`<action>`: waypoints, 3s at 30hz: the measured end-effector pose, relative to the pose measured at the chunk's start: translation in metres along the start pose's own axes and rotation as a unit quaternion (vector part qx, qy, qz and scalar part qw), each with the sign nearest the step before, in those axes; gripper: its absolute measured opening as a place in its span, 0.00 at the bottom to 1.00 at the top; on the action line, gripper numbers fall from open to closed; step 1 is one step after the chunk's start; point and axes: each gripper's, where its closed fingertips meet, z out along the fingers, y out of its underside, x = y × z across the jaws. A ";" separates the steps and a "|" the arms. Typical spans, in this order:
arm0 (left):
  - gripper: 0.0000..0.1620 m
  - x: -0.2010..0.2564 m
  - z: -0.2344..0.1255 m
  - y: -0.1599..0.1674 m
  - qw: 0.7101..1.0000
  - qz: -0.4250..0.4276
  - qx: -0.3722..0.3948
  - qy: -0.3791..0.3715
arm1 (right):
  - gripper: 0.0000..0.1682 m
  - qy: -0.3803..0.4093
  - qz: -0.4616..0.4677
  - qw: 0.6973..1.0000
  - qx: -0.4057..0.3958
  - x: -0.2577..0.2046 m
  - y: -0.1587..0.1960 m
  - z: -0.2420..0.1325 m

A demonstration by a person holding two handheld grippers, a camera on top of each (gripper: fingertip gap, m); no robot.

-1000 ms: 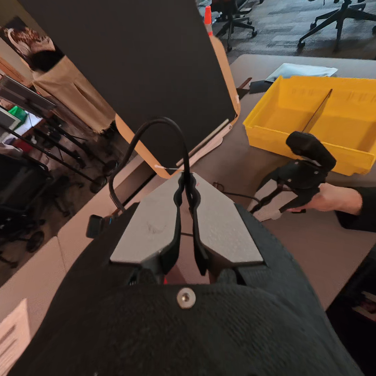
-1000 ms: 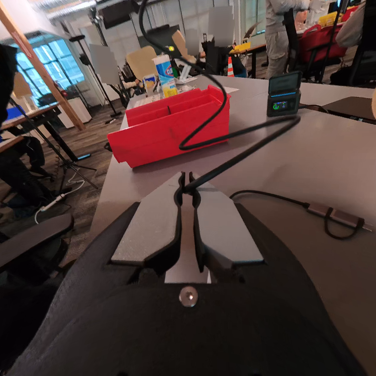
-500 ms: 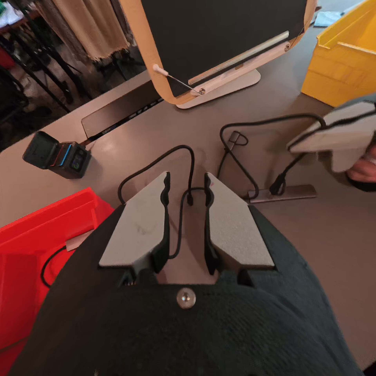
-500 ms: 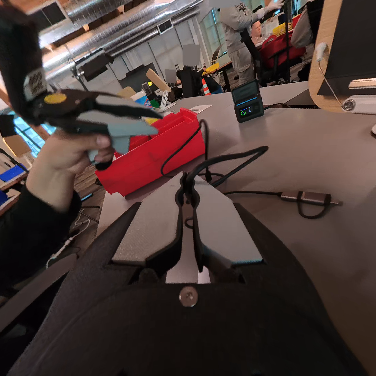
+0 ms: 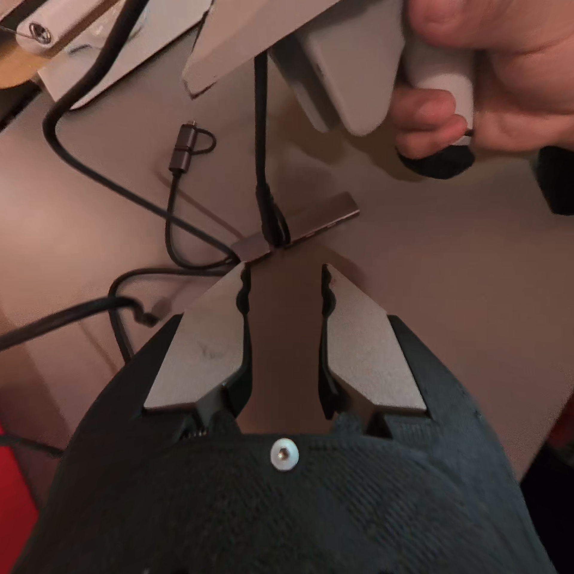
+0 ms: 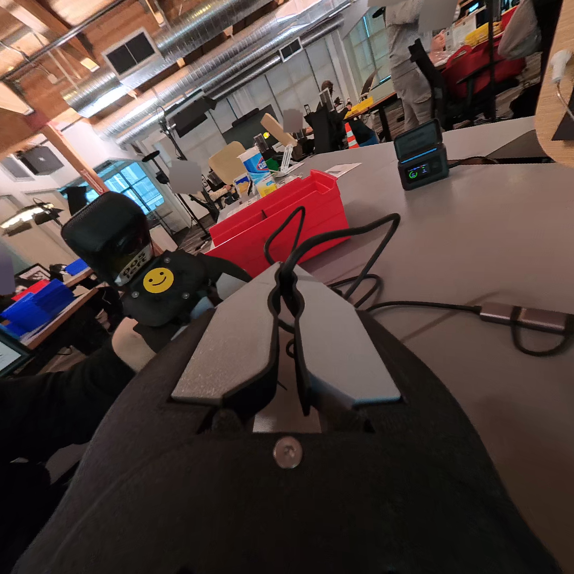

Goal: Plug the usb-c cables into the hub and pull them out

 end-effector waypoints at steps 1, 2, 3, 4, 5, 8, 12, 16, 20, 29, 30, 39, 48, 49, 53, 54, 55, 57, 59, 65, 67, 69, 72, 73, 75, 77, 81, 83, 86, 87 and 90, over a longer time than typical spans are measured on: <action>0.27 0.001 0.004 -0.003 1.000 0.007 0.005 -0.002 | 0.00 0.002 -0.005 1.000 -0.003 0.000 0.001 0.000; 0.26 0.002 0.007 -0.006 1.000 0.009 0.008 -0.002 | 0.00 0.013 -0.016 1.000 -0.006 0.002 0.002 0.000; 0.25 0.003 0.010 -0.006 1.000 0.008 0.005 -0.001 | 0.00 0.030 -0.031 0.999 -0.011 0.006 0.002 -0.001; 0.25 0.004 0.011 -0.005 1.000 0.004 0.002 0.000 | 0.00 0.051 -0.047 0.997 -0.017 0.011 0.003 -0.003; 0.24 0.006 0.009 -0.004 1.000 -0.003 0.003 0.007 | 0.00 0.073 -0.063 0.995 -0.021 0.016 0.003 -0.005; 0.23 0.014 -0.008 0.001 0.999 -0.023 0.009 0.029 | 0.00 0.148 -0.107 0.983 -0.015 0.032 -0.004 -0.014; 0.21 -0.005 -0.042 0.035 0.998 -0.037 -0.045 0.001 | 0.00 0.202 -0.151 0.967 -0.016 0.040 -0.010 -0.021; 0.23 -0.035 -0.057 0.044 0.995 -0.076 -0.033 -0.049 | 0.00 0.207 -0.166 0.964 -0.026 0.039 -0.008 -0.018; 0.28 -0.065 -0.040 0.034 0.990 -0.037 -0.014 -0.134 | 0.00 0.212 -0.167 0.962 -0.031 0.042 -0.005 -0.018; 0.00 -0.089 -0.001 -0.007 0.985 -0.012 0.023 -0.170 | 0.03 0.290 -0.186 0.937 -0.067 0.070 0.000 -0.031; 0.00 -0.090 -0.002 -0.011 0.986 -0.018 0.022 -0.163 | 0.08 0.299 -0.186 0.933 -0.072 0.072 0.001 -0.033; 0.00 -0.090 -0.037 -0.063 0.992 -0.076 0.079 -0.055 | 0.29 0.335 -0.230 0.913 0.012 0.057 -0.041 -0.059; 0.00 -0.058 -0.056 -0.101 0.993 -0.059 0.087 0.061 | 0.13 0.075 -0.220 0.973 0.010 -0.024 -0.018 -0.010; 0.00 -0.052 -0.055 -0.103 0.992 -0.051 0.085 0.074 | 0.15 0.068 -0.210 0.975 -0.002 -0.024 -0.013 -0.007; 0.00 -0.020 -0.057 -0.104 0.987 -0.001 0.068 0.145 | 0.19 0.039 -0.191 0.979 -0.053 -0.022 0.008 0.002; 0.00 -0.014 -0.057 -0.103 0.985 0.013 0.065 0.161 | 0.16 0.027 -0.187 0.980 -0.065 -0.024 0.014 0.004; 0.00 -0.010 -0.058 -0.103 0.983 0.020 0.062 0.172 | 0.09 0.014 -0.186 0.979 -0.077 -0.026 0.019 0.006; 0.00 -0.002 -0.059 -0.102 0.978 0.034 0.051 0.202 | 0.03 0.005 -0.191 0.977 -0.096 -0.028 0.027 0.008; 0.00 0.003 -0.058 -0.095 0.973 0.056 0.032 0.222 | 0.02 -0.001 -0.197 0.973 -0.118 -0.029 0.034 0.009; 0.06 -0.017 -0.052 -0.093 0.983 0.018 0.029 0.178 | 0.02 0.044 -0.192 0.971 -0.133 -0.011 0.035 0.007; 0.07 -0.024 -0.055 -0.094 0.987 0.014 0.049 0.151 | 0.02 0.044 -0.156 0.979 -0.121 -0.006 0.031 0.005; 0.15 -0.034 -0.058 -0.089 0.991 0.003 0.057 0.122 | 0.02 0.044 -0.115 0.987 -0.100 -0.001 0.024 0.001; 0.11 -0.028 -0.066 -0.074 0.990 0.001 0.057 0.126 | 0.02 0.061 -0.066 0.994 -0.063 0.013 0.011 -0.008; 0.10 -0.018 -0.066 -0.069 0.988 0.017 0.058 0.140 | 0.02 0.062 -0.057 0.995 -0.052 0.015 0.007 -0.011; 0.11 -0.004 -0.056 -0.053 0.987 0.064 0.037 0.146 | 0.02 0.064 -0.046 0.996 -0.032 0.017 0.000 -0.014; 0.13 0.019 -0.041 -0.034 0.976 0.104 0.010 0.189 | 0.02 0.068 -0.044 0.996 -0.029 0.019 -0.001 -0.015; 0.16 0.026 -0.002 -0.007 0.964 0.154 -0.064 0.208 | 0.02 0.078 -0.046 0.996 -0.023 0.024 -0.003 -0.017; 0.17 0.016 0.014 -0.002 0.960 0.189 -0.089 0.188 | 0.02 0.084 -0.045 0.995 -0.015 0.026 -0.006 -0.019; 0.18 0.001 0.030 0.003 0.949 0.241 -0.116 0.164 | 0.02 0.085 -0.037 0.996 -0.003 0.029 -0.011 -0.023; 0.18 -0.005 0.034 0.006 0.945 0.256 -0.130 0.157 | 0.02 0.086 -0.034 0.996 0.000 0.030 -0.012 -0.025; 0.13 -0.018 0.044 0.008 0.935 0.302 -0.133 0.133 | 0.02 0.086 -0.033 0.996 0.002 0.030 -0.013 -0.025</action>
